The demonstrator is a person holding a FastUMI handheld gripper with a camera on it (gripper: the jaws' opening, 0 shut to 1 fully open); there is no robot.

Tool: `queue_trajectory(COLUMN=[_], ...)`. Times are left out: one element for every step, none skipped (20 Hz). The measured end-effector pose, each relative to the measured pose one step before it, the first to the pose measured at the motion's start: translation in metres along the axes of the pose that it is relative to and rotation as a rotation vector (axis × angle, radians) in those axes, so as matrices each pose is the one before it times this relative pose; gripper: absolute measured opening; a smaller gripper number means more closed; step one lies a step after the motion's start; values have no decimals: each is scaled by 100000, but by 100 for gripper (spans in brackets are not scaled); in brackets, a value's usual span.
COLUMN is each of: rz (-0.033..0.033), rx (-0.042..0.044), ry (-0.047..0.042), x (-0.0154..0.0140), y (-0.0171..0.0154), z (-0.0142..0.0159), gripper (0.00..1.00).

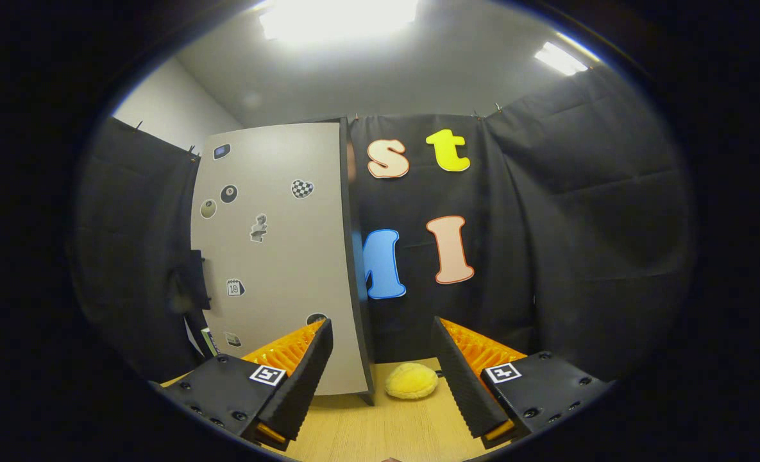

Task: Open the shoe cabinet door, grab the shoes and put them into the shoe cabinet, then close the shoe cabinet door.

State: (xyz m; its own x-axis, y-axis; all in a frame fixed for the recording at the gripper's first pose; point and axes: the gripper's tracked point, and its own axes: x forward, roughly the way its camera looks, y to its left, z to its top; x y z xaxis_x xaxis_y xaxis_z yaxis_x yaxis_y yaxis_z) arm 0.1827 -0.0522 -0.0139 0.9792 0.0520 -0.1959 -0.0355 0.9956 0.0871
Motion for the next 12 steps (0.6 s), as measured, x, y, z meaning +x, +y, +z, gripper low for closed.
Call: queue_trajectory(rz=[-243,-310,313,473,141,-16,-225,-54,96,-27,-15,-67], rx=[-140,-152,273,401,149,-142,-290,-381,-333,-264,-246,-290], ry=[-102,55,204,15,-54,-257,146,92,318,163,78,142], x=[-129,-73,-224,-86,-269,-72,-30,-21,-135,24,-225,-50], y=[-213,-135,-103,105,-160,-39,-170,106,-33,79,-155,37], z=[28,49,48,81,102,57,45,-37,15,-32,22,18], gripper=[97,97,97,97,97,97,97,97,97,97,97,97])
